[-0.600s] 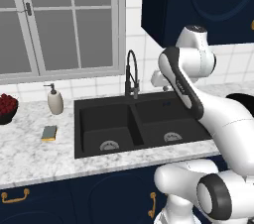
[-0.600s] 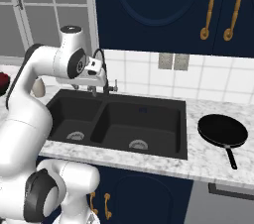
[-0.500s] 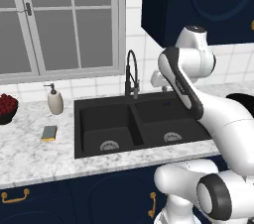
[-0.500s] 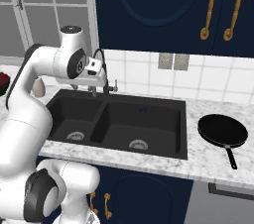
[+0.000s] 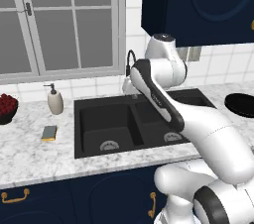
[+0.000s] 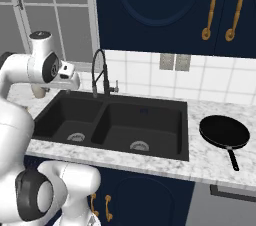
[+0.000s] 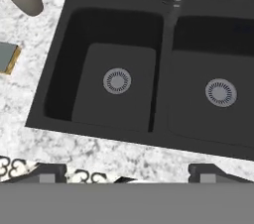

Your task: Pick the pan and sponge and place them into the sink. Then turn on the water.

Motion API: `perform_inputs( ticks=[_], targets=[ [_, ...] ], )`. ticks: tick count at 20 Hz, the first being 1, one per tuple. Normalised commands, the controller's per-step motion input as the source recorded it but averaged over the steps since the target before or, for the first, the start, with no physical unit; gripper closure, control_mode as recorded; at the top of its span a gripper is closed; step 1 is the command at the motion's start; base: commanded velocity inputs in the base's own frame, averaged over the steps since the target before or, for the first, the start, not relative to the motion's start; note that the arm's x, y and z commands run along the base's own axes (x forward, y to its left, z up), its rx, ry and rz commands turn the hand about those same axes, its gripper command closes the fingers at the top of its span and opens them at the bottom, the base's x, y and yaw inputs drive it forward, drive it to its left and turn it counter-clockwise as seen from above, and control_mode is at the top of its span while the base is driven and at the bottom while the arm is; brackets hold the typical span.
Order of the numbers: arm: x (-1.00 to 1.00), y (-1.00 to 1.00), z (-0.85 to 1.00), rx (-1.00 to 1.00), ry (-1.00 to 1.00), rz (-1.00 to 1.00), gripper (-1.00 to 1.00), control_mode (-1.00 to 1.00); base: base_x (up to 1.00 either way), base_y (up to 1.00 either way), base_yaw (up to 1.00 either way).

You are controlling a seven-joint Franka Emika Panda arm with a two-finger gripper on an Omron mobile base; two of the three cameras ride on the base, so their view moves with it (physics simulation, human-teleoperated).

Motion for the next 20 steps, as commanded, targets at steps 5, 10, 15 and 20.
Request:
perform_inputs(
  ticks=[5, 10, 15, 20],
  targets=[
    [0.02, 1.0, -0.11, -0.04, 0.22, -0.02, -1.0, -1.0, 0.0, 0.0, 0.0],
    [0.25, 1.0, -0.24, -0.08, 0.25, -0.02, -1.0, -1.0, 0.0, 0.0, 0.0],
    [0.43, 1.0, -0.41, -0.06, 0.15, -0.01, -1.0, -1.0, 0.0, 0.0, 0.0],
    [0.5, 1.0, -0.59, -0.05, 0.12, -0.02, -1.0, -1.0, 0.0, 0.0, 0.0]
  ],
)
